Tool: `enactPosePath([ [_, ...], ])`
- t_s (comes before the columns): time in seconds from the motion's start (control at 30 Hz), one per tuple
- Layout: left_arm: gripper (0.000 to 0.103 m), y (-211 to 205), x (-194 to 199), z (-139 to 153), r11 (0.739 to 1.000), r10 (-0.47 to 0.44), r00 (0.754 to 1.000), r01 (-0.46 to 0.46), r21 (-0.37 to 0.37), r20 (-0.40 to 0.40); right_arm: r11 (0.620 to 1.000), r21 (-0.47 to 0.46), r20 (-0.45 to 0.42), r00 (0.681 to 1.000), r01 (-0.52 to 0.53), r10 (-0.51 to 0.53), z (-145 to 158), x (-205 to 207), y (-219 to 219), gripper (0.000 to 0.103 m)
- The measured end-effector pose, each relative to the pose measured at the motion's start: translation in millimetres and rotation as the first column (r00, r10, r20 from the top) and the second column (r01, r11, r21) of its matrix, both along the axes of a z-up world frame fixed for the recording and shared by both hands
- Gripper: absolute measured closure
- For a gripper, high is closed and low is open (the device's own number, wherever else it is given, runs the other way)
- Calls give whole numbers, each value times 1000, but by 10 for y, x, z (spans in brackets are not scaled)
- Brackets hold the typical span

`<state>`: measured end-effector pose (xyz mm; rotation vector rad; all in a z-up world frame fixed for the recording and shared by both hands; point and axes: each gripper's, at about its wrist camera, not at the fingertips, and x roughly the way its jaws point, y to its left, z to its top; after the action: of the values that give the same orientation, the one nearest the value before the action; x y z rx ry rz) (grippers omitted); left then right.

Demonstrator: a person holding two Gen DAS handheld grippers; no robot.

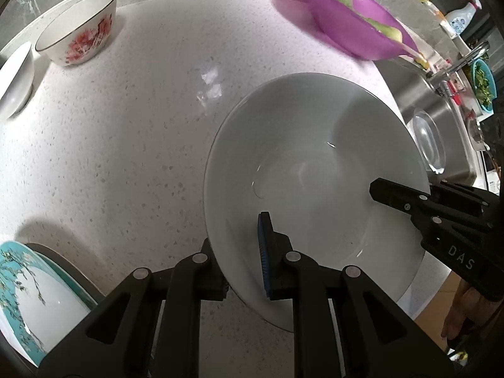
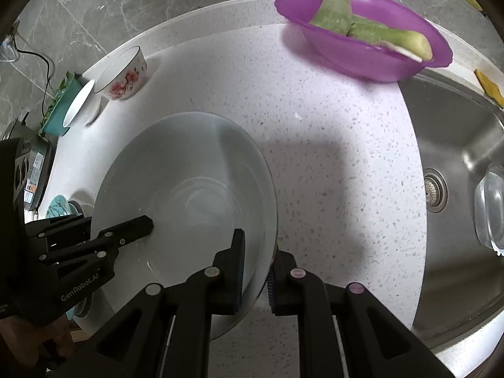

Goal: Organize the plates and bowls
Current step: 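Carry the large white bowl with both grippers onto the plate stack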

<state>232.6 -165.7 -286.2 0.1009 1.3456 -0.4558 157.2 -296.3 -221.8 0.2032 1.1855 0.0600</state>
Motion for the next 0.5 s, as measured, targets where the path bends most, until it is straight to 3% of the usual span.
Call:
enactPosePath([
  [0.4, 86, -38, 34, -67, 999, 46, 999, -46, 8, 15, 1000, 6, 9, 1000, -14, 14, -124, -37, 20, 87],
  [0.43, 78, -25, 31, -53, 999, 51, 999, -51, 5, 14, 1000, 1, 12, 1000, -12, 12, -125, -45, 21, 85],
  [0.47, 60, -8, 28, -7, 998, 59, 998, -58, -7, 24, 1000, 0, 21, 1000, -9, 9, -110, -53, 12, 85],
  [0.5, 47, 20, 20, 47, 998, 64, 997, -64, -16, 34, 1000, 5, 32, 999, -1, 1, -78, -64, -12, 72],
])
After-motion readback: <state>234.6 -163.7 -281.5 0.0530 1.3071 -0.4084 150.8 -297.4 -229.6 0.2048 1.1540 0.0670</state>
